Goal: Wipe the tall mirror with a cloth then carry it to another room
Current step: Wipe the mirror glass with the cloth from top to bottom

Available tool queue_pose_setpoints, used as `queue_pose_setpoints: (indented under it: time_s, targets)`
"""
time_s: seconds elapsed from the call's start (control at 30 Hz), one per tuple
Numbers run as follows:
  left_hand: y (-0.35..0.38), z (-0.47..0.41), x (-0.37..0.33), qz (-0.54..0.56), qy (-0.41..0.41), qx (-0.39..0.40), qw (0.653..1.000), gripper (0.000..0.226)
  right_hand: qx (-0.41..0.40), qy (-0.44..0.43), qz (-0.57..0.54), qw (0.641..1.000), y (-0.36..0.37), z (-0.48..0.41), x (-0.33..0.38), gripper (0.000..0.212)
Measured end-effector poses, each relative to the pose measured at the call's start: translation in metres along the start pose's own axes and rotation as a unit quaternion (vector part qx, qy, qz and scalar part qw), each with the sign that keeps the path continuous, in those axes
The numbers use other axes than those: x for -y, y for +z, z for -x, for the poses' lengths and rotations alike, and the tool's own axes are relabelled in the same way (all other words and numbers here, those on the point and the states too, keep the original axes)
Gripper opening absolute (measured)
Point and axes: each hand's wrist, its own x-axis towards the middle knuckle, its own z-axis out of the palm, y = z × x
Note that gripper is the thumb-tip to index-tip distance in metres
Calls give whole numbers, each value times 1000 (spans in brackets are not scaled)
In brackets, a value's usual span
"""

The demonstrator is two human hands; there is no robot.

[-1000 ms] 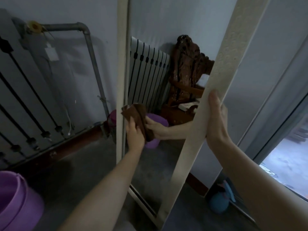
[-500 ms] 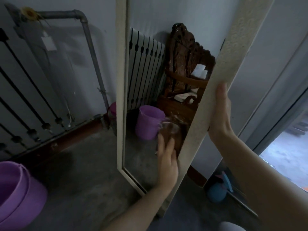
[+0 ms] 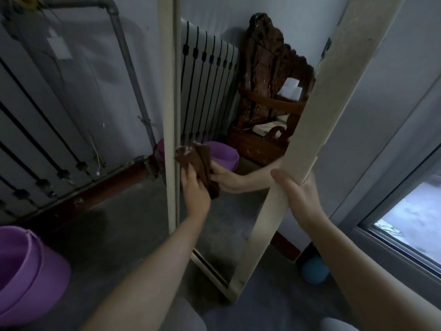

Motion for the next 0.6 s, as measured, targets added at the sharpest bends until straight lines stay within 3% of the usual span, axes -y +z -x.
queue_pose_setpoints:
  time_s: [0.13, 0.33, 0.6]
  targets:
    - [-5, -28, 28, 2, -54, -12, 998, 60, 21, -12, -2, 1000, 0, 2, -4, 28]
    - [5, 14, 23, 46, -62, 12, 997, 64, -9, 5, -23, 1000, 5, 4, -3, 35]
    - [26, 154, 9, 89, 37, 113, 989, 46, -4, 140, -5, 990, 18, 48, -63, 37]
